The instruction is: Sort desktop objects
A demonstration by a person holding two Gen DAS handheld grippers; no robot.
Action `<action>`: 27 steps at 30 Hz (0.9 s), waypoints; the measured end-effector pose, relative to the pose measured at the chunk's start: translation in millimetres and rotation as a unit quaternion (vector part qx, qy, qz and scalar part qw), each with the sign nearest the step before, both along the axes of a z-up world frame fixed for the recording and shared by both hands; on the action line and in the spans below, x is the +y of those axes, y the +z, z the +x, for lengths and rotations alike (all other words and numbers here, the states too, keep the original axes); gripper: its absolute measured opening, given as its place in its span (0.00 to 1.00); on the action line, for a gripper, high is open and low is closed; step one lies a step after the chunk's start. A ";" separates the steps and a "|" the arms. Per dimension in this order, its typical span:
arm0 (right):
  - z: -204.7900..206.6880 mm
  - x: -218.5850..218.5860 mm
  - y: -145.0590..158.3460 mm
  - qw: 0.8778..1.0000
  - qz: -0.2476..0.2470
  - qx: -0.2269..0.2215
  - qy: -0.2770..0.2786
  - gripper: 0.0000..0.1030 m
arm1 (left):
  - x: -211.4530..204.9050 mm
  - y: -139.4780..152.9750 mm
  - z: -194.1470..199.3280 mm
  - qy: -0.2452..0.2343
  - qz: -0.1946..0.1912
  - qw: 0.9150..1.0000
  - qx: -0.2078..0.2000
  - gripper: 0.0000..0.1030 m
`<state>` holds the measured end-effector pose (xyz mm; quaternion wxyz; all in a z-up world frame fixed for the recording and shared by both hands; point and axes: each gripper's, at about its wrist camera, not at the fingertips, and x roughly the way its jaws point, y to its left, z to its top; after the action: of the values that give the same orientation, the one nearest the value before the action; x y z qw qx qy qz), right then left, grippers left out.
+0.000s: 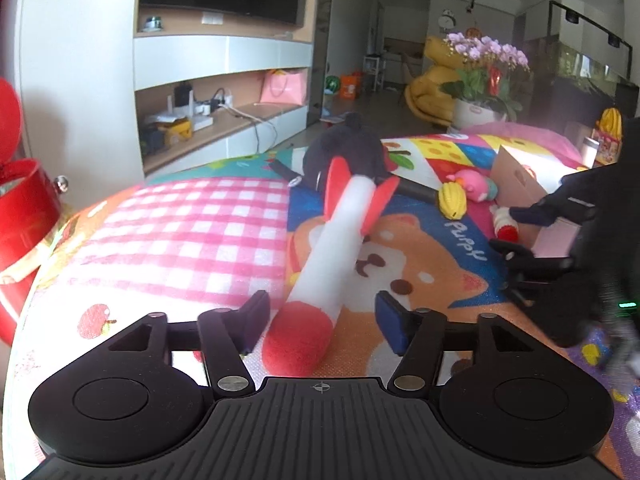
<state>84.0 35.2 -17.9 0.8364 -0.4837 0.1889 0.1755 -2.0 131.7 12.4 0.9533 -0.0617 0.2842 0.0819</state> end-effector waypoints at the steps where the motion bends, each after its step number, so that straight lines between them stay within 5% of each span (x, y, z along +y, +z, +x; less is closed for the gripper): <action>1: 4.4 2.3 -4.4 1.000 -0.013 -0.003 -0.005 0.26 | 0.4 0.1 -0.8 -0.001 -0.001 1.000 -0.002 0.68; 6: 11.4 5.1 -13.2 0.999 -0.038 -0.020 -0.014 0.20 | 2.5 -1.0 -2.4 0.001 -0.009 1.000 -0.003 0.75; 7: 10.6 4.6 -12.6 0.999 -0.038 -0.023 -0.015 0.08 | 2.7 -1.2 -2.9 0.002 -0.010 1.000 -0.003 0.76; 9: 8.6 2.6 -10.1 0.999 -0.031 -0.017 -0.017 0.01 | 2.8 -1.3 -3.3 0.003 -0.010 1.000 -0.002 0.78; 20: -37.6 -32.7 34.8 0.999 0.051 0.003 0.004 0.00 | -3.1 -0.5 -1.2 0.001 0.005 1.000 -0.001 0.87; 24: -21.0 -37.4 63.3 0.987 0.133 0.086 -0.011 0.01 | -3.3 0.1 -1.9 0.001 0.005 1.000 -0.006 0.92; 27: 18.7 -40.2 89.2 0.957 0.224 0.180 -0.042 0.11 | -2.3 0.0 -1.4 -0.002 0.000 1.000 -0.007 0.92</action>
<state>102.7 -5.1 71.3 0.8818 -0.2362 0.3125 0.2627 -3.4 129.4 12.4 0.9554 -0.0614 0.2776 0.0796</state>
